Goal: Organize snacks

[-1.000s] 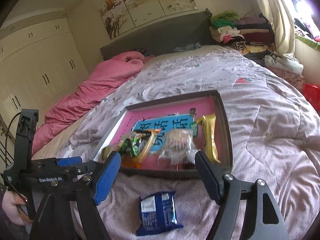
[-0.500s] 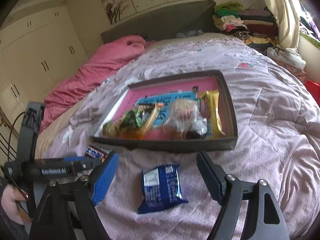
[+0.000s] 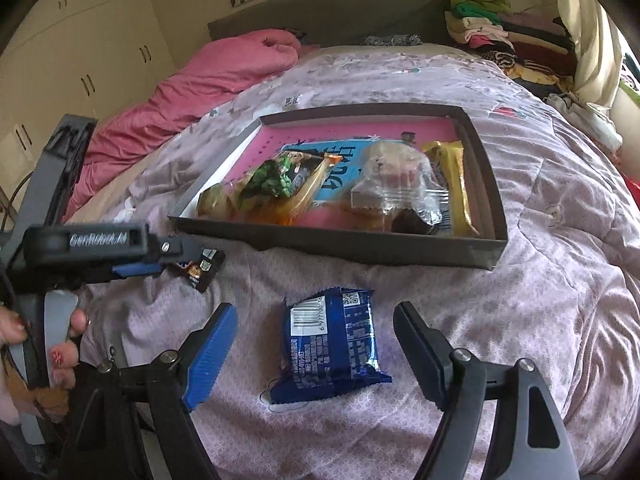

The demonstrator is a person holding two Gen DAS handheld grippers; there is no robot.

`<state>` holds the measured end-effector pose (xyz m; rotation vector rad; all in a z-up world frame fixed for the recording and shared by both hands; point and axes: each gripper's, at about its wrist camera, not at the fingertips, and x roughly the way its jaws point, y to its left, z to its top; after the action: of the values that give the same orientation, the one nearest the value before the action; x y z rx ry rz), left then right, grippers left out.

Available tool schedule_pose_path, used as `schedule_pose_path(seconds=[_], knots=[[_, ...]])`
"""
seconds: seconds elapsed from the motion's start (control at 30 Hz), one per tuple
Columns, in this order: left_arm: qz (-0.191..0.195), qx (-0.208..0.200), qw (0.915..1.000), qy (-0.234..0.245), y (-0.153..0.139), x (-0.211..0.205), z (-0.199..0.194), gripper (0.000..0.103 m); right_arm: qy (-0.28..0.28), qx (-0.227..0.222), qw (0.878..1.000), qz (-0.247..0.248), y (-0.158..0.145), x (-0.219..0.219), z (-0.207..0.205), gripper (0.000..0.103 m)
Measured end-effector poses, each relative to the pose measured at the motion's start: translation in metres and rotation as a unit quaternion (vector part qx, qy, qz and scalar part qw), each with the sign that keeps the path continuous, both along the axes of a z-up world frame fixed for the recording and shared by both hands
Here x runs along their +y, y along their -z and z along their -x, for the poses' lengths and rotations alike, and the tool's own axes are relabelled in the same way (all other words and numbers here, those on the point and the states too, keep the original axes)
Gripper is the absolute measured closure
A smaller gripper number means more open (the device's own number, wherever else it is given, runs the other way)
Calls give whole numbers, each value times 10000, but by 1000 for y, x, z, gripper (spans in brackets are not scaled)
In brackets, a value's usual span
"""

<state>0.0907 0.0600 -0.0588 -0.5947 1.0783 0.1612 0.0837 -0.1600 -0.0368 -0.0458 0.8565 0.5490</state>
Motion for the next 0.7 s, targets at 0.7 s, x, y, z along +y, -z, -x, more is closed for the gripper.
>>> schedule_pose_path(seconds=[0.7], knots=[[-674,-13,9975,217,14,-6,-11,57,-244,265,9966,740,32,23,-6,51]])
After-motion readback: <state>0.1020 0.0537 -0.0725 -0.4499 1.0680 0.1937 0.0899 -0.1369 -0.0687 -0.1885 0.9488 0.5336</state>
